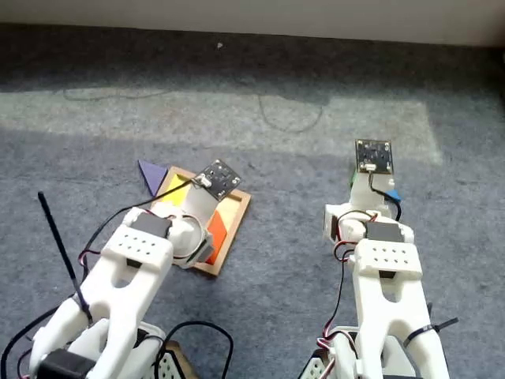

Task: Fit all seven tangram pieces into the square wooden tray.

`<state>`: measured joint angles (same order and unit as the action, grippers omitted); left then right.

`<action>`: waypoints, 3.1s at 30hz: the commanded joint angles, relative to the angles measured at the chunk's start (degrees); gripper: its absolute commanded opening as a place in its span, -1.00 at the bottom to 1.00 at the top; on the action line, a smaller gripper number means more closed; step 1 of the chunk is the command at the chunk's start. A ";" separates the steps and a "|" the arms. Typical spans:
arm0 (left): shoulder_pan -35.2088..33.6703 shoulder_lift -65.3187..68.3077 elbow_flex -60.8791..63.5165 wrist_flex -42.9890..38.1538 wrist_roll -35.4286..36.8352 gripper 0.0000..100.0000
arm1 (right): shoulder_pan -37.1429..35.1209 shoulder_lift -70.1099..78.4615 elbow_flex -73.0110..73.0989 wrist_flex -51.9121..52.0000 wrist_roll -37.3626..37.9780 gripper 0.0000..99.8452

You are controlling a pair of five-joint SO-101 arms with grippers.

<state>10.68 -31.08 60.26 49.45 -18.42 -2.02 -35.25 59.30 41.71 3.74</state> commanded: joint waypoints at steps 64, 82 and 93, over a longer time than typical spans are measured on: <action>-26.51 -73.27 31.78 10.99 5.01 -0.54 | 5.41 87.69 -117.23 49.98 31.74 -0.35; -26.51 -73.27 31.78 10.99 5.01 -0.54 | 5.67 101.93 -128.92 59.21 35.96 -0.71; -26.51 -73.27 31.78 11.08 5.01 -0.54 | 4.70 96.31 -128.31 59.30 28.22 -0.86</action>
<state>-15.25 -103.78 92.44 60.26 -14.20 3.78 65.32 -68.70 99.03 34.42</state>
